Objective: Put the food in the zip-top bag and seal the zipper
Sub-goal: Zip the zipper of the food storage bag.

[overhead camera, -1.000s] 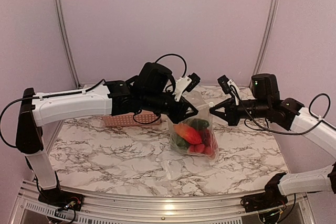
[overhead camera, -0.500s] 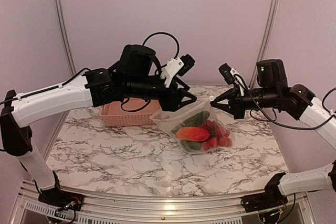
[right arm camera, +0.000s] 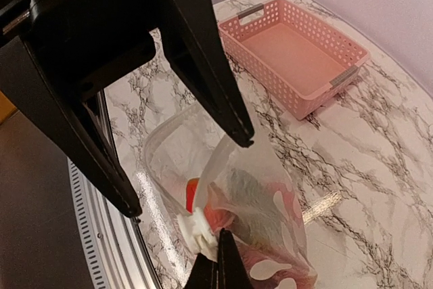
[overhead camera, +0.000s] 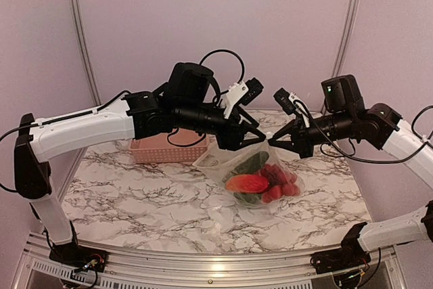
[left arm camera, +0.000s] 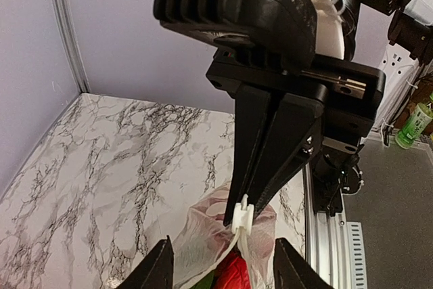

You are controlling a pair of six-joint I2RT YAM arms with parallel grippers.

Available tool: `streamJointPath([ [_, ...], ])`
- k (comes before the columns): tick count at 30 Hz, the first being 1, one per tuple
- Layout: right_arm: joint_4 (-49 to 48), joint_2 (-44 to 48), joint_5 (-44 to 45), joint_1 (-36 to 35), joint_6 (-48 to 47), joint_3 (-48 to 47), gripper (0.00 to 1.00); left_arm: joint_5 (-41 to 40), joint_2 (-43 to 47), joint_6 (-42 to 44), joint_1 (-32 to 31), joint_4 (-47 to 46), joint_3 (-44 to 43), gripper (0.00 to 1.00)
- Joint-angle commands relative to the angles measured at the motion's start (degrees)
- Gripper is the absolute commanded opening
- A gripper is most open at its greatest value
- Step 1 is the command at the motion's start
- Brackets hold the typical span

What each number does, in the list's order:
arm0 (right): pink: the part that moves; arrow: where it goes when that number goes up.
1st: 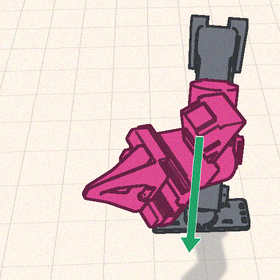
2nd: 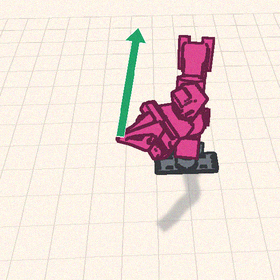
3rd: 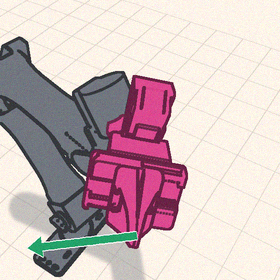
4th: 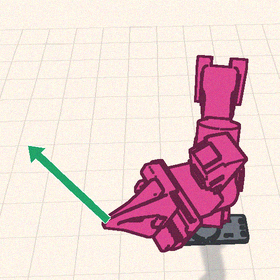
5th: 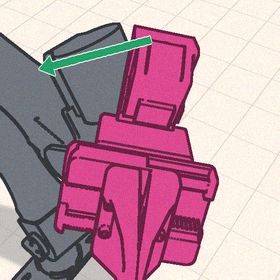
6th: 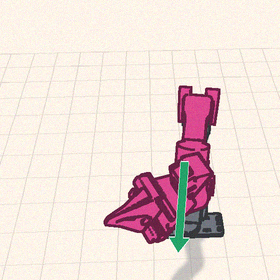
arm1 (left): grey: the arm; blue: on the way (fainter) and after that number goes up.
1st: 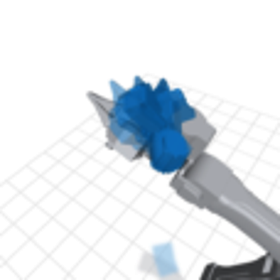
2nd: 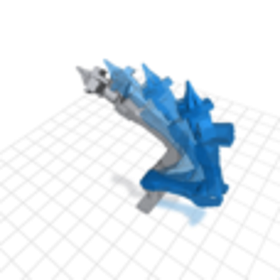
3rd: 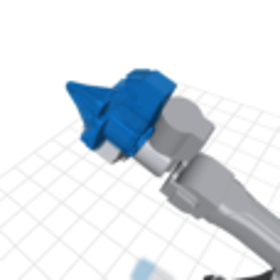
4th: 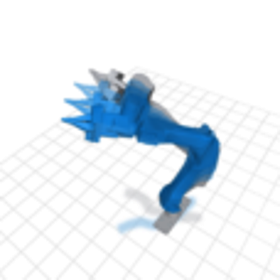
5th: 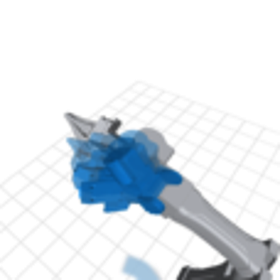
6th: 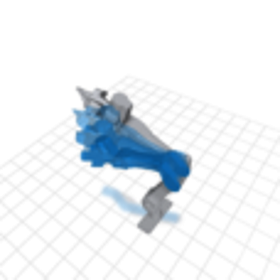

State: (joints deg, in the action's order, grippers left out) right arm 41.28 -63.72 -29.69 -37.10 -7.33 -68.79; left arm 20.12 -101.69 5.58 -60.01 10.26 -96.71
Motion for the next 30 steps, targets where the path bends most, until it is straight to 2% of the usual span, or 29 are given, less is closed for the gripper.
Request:
streamJointPath([
  [1,1.1,-0.6,-1.0,-0.7,-0.2,-4.2,0.00,3.4,-1.9,-1.9,-0.3,-3.4,-2.0,0.48],
  [7,2.0,-1.2,-0.8,-0.8,-0.3,-5.4,0.00,5.5,-4.5,-3.2,-0.3,-4.9,-3.9,0.35],
  [13,2.0,-1.2,-0.6,-0.7,-0.5,-5.4,0.00,6.5,-5.9,-4.3,-0.3,-5.7,-4.9,0.16],
  [19,2.0,-1.2,-0.5,-0.8,-0.6,-5.5,0.00,6.4,-5.6,-3.6,-0.2,-4.8,-4.1,0.14],
  [25,0.8,-0.4,-0.1,-0.7,-0.5,-4.8,0.00,5.5,-4.5,-3.1,0.2,-3.8,-2.2,0.07],
  [30,-0.9,1.2,3.6,-0.6,0.2,-4.1,0.00,4.3,-3.2,-3.2,0.7,-2.7,-0.3,0.05],
])
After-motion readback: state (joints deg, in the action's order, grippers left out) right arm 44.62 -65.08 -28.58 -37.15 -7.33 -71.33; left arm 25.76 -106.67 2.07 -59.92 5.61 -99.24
